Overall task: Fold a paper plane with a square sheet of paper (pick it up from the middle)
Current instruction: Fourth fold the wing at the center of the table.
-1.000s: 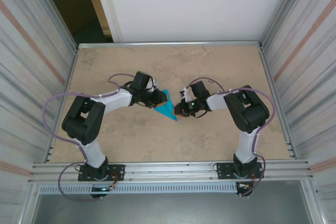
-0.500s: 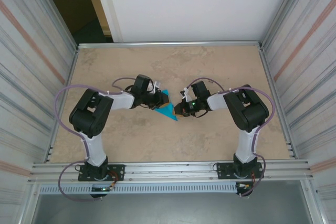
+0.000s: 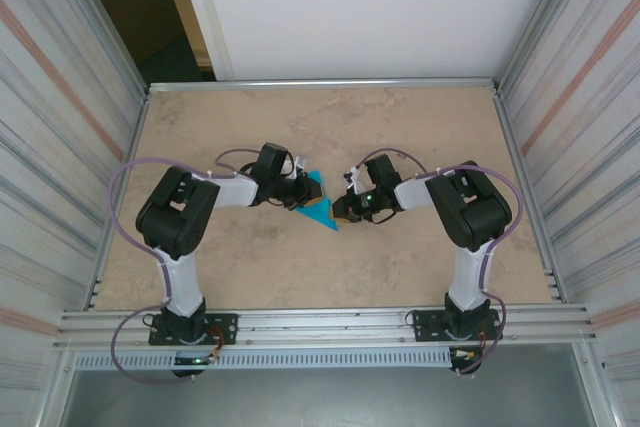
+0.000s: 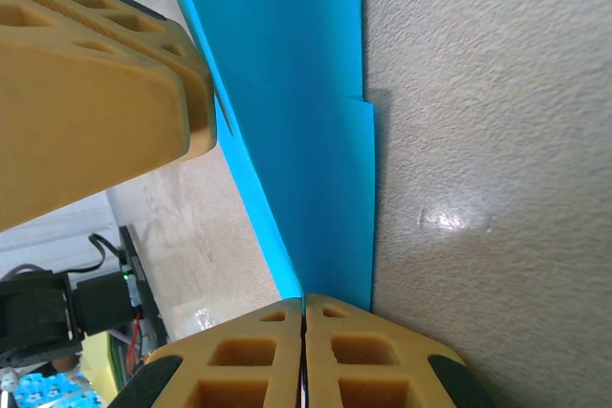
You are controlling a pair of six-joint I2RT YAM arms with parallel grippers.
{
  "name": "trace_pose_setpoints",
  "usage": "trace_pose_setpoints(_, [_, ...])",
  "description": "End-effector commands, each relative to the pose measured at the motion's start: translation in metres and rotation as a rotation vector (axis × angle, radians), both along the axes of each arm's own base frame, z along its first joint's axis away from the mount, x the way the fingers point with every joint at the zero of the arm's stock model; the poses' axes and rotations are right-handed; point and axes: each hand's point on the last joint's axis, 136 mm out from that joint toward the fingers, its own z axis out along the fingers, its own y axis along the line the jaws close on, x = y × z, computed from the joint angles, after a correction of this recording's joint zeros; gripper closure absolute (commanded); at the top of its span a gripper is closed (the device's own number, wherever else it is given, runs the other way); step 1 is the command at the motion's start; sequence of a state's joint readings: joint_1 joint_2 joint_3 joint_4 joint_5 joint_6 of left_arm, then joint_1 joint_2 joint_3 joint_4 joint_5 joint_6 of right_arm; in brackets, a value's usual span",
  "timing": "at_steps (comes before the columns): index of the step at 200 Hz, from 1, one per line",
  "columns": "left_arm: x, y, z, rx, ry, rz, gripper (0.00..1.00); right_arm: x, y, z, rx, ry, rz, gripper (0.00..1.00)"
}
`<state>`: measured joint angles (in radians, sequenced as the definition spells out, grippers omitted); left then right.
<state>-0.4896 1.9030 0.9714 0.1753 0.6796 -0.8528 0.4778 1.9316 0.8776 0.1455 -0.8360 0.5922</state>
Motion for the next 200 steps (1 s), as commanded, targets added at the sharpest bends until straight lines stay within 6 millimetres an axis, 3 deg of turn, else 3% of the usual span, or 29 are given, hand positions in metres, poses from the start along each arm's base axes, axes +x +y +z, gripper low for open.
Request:
trace_pose_setpoints(1, [0.008, 0.004, -0.006, 0.024, 0.0, 0.007, 0.84, -0.004, -0.008, -0.03, -0.093, 0.045, -0.02, 0.89])
trace_pose_setpoints(130, [0.009, 0.0, -0.012, 0.024, 0.006, -0.018, 0.84, -0.006, -0.009, -0.03, -0.102, 0.058, -0.022, 0.87])
trace_pose_setpoints(200, [0.008, 0.0, -0.014, 0.022, 0.01, -0.023, 0.84, -0.003, -0.005, 0.006, -0.044, 0.003, -0.021, 0.73])
